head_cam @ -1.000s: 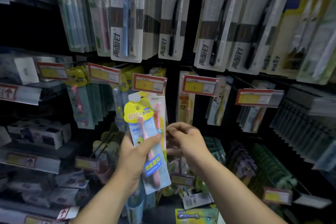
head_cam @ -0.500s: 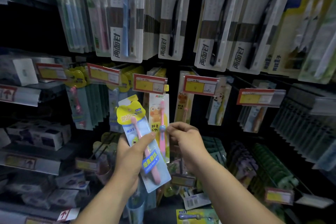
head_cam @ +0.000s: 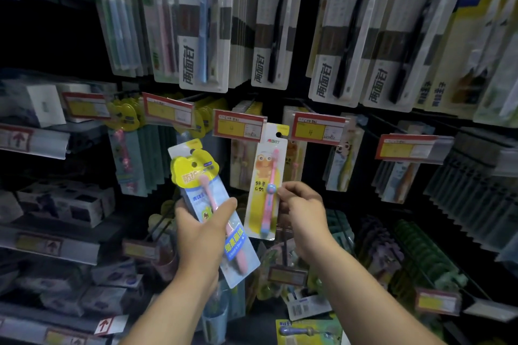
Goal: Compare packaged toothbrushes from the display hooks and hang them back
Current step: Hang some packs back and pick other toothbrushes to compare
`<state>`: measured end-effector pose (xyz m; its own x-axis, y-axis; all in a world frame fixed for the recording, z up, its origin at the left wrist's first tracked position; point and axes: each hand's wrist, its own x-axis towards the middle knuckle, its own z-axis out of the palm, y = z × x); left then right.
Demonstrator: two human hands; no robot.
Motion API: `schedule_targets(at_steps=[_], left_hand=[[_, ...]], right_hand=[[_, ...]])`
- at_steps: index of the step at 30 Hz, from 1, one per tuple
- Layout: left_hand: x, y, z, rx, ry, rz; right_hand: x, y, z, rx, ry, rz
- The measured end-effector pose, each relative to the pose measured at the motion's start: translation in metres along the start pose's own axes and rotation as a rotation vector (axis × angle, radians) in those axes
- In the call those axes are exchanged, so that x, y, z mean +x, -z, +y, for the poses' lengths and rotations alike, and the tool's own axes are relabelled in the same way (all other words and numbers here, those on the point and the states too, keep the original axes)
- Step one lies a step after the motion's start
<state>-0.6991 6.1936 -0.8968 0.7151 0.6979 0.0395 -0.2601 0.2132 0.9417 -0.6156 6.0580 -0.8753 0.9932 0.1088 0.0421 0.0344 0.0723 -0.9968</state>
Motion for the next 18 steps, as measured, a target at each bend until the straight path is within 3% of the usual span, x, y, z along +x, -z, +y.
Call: schedule_targets(at_steps=[6, 12, 18], left_hand=[[-0.006, 0.002, 0.001, 0.048, 0.017, -0.077], [-0.005, 0.007, -0.003, 0.054, 0.04, -0.136], [-0.001, 0.015, 0.002, 0.071, 0.072, -0.227]], right_hand=[[0.026, 0.015, -0.007, -0.077, 0.081, 0.116], [0.051, 0.032, -0.015, -0.031, 0.008, 0.266], [0.06, 0.028, 0.006, -0.106, -0.033, 0.276]])
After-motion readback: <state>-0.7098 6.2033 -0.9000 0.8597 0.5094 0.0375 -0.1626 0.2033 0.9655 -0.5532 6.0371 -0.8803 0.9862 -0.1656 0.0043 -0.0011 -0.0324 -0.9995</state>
